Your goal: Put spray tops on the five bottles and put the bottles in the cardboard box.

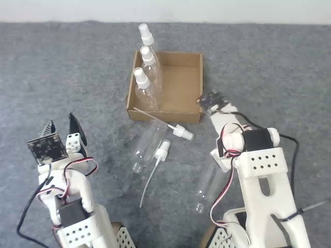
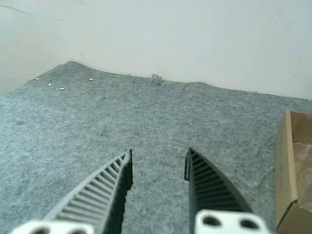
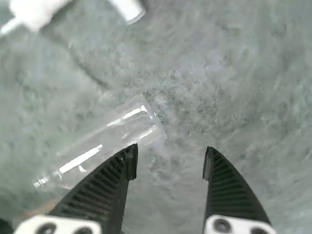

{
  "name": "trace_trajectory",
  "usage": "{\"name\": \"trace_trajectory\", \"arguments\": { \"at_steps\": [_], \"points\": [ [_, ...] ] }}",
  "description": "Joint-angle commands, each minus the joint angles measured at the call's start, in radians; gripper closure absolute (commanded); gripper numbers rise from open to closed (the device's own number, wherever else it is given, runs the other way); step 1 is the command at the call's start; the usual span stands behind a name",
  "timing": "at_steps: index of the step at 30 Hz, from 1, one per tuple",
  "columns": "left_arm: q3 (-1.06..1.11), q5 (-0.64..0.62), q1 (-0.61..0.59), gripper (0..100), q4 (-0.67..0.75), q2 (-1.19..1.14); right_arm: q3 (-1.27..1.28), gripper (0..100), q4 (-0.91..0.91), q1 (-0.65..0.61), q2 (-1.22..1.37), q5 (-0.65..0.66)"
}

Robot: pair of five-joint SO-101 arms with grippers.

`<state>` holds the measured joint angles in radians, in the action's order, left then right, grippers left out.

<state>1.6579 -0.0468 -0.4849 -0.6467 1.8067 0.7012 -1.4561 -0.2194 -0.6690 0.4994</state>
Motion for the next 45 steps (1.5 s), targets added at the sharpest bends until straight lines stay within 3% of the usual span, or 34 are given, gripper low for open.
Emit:
{"name": "trace_trajectory", "arguments": {
  "at_steps": [1, 6, 16, 22, 35, 45],
  "points": [
    [-0.01, 0.0, -0.008, 84, 0.035, 0.015, -0.064, 82.4, -0.016, 0.008, -0.039, 0.164],
    [-0.01, 0.0, -0.006, 84, 0.035, 0.015, -0.06, 81.9, -0.022, 0.008, -0.039, 0.446],
    [-0.01, 0.0, -0.006, 84, 0.035, 0.015, 0.009, 57.6, -0.021, 0.008, -0.039, 0.706],
    [-0.01, 0.0, -0.005, 84, 0.035, 0.015, 0.098, 55.1, -0.021, 0.001, -0.03, 0.936],
    [-0.01, 0.0, -0.003, 84, 0.035, 0.015, 0.276, 55.2, -0.01, -0.239, -0.028, 0.954],
    [-0.01, 0.0, -0.003, 84, 0.035, 0.015, 0.393, 55.3, 0.114, -0.26, -0.027, 0.954]
  ]
}}
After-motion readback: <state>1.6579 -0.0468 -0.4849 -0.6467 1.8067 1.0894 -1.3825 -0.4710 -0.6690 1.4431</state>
